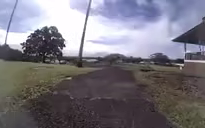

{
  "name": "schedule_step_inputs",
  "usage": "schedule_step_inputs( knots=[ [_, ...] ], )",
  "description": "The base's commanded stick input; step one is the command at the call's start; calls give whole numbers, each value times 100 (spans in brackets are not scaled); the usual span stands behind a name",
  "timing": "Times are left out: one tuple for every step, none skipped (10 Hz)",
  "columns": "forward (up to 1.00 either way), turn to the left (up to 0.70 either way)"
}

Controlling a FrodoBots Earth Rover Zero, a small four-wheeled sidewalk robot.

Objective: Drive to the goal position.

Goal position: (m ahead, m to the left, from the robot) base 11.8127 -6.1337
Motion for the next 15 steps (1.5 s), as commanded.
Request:
schedule_step_inputs(
  knots=[
    [50, 0],
    [50, 0],
    [50, 0],
    [50, 0],
    [50, 0],
    [50, 0],
    [50, 0],
    [50, 0],
    [50, 0],
    [50, 0],
    [50, 0],
    [50, 0],
    [50, 0],
    [50, 0],
    [50, 0]
  ],
)
